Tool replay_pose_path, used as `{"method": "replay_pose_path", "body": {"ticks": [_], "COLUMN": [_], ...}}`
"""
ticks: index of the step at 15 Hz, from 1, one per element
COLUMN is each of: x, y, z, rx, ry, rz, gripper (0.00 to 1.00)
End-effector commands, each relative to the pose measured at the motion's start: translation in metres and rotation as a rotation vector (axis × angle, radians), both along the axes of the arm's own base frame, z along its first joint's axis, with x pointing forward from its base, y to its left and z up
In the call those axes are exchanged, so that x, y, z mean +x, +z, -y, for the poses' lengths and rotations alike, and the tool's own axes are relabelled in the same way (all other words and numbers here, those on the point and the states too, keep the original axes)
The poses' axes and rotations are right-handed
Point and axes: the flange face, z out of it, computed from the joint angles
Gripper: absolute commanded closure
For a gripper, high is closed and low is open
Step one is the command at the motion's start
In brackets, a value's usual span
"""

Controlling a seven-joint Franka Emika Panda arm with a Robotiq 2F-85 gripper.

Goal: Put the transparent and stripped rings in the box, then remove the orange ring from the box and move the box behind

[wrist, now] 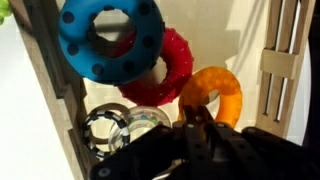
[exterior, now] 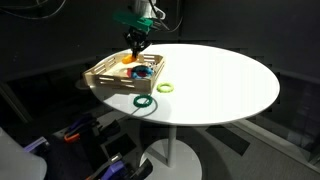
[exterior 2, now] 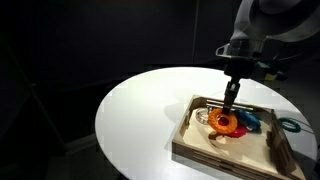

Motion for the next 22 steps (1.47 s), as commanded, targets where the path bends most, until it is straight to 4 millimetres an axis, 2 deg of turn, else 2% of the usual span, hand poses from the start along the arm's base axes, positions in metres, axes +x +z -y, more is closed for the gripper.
{"method": "replay_pose_path", "body": {"ticks": [1,8,14,17,22], "x": [0.004,0.012,0.009,0.002,-0.021], "y": [0.023,0.044,0.056,0.060,0.053], "z": [0.020,0.072,0.133,0.165,0.210], "rx": [0.018,-0.003,-0.027,-0.053,-0.115], "ry": [-0.025,-0.121,-0.230,-0.280,-0.337], "rz": [0.035,0.080,0.102,0.108,0.096], "gripper": [0.96,0.96,0.96,0.96,0.96]}}
